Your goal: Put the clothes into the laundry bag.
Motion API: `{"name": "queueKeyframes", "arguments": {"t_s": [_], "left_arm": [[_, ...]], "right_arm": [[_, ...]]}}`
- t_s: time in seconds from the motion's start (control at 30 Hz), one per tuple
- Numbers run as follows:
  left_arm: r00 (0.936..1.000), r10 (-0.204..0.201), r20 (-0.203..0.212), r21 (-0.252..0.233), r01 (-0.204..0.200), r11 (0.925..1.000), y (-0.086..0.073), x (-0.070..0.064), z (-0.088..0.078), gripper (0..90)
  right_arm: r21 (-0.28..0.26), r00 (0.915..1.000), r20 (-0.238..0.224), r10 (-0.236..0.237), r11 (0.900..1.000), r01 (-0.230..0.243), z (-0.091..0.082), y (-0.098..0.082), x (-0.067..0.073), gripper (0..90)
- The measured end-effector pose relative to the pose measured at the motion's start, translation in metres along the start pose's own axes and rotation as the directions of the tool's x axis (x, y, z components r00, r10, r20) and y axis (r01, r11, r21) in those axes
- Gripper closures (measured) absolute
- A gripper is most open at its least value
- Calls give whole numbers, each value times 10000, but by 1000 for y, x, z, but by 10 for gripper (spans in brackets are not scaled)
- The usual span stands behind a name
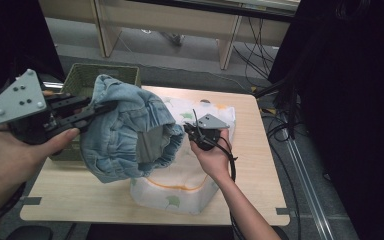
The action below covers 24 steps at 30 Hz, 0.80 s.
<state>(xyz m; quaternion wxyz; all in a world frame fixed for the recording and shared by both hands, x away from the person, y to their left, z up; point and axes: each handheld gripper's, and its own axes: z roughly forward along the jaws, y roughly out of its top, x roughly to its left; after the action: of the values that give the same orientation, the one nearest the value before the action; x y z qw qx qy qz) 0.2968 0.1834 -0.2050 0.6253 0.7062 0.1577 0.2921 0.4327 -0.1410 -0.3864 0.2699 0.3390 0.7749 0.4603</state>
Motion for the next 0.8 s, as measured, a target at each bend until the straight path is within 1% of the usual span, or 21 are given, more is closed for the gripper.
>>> {"name": "queueKeyframes", "arguments": {"t_s": [0.03, 0.07, 0.1, 0.13, 0.23, 0.3, 0.43, 0.57, 0.8], "left_arm": [[10000, 13, 84, 82, -14, 10000, -1, 0, 0, 808], [9998, 22, 209, 174, -26, 9998, -3, -1, 1, 808], [9996, 37, 290, 247, -44, 9997, -3, -2, 2, 808], [9993, 69, 379, 340, -82, 9994, -4, -3, 2, 808], [9978, 167, 649, 552, -203, 9983, -6, -8, 4, 808], [9963, 189, 841, 622, -242, 9978, -6, -10, 4, 808], [9920, 66, 1258, 821, -170, 9965, -8, -14, 6, 808], [9872, -59, 1591, 1036, -107, 9946, -13, -18, 10, 807], [9796, -39, 2010, 1354, -238, 9905, -18, -24, 19, 807]], "right_arm": [[41, 9999, 10, 148, 9999, -148, 0, 0, 1, 893], [1, 10000, 7, 5, 10000, -5, 0, 0, 0, 892], [45, 9999, 14, 172, 9998, -172, 0, 0, 0, 892], [54, 9998, 18, 185, 9998, -185, 0, 0, 0, 892], [73, 9998, 20, 178, 9998, -178, 0, -1, 0, 892], [23, 10000, -24, 22, 10000, -22, 1, -1, -1, 893], [43, 10000, -26, 65, 10000, -65, 0, -1, -1, 893], [45, 10000, -38, 43, 10000, -43, 0, -1, -1, 893], [73, 10000, -75, 35, 10000, -34, 1, -1, 0, 894]]}}
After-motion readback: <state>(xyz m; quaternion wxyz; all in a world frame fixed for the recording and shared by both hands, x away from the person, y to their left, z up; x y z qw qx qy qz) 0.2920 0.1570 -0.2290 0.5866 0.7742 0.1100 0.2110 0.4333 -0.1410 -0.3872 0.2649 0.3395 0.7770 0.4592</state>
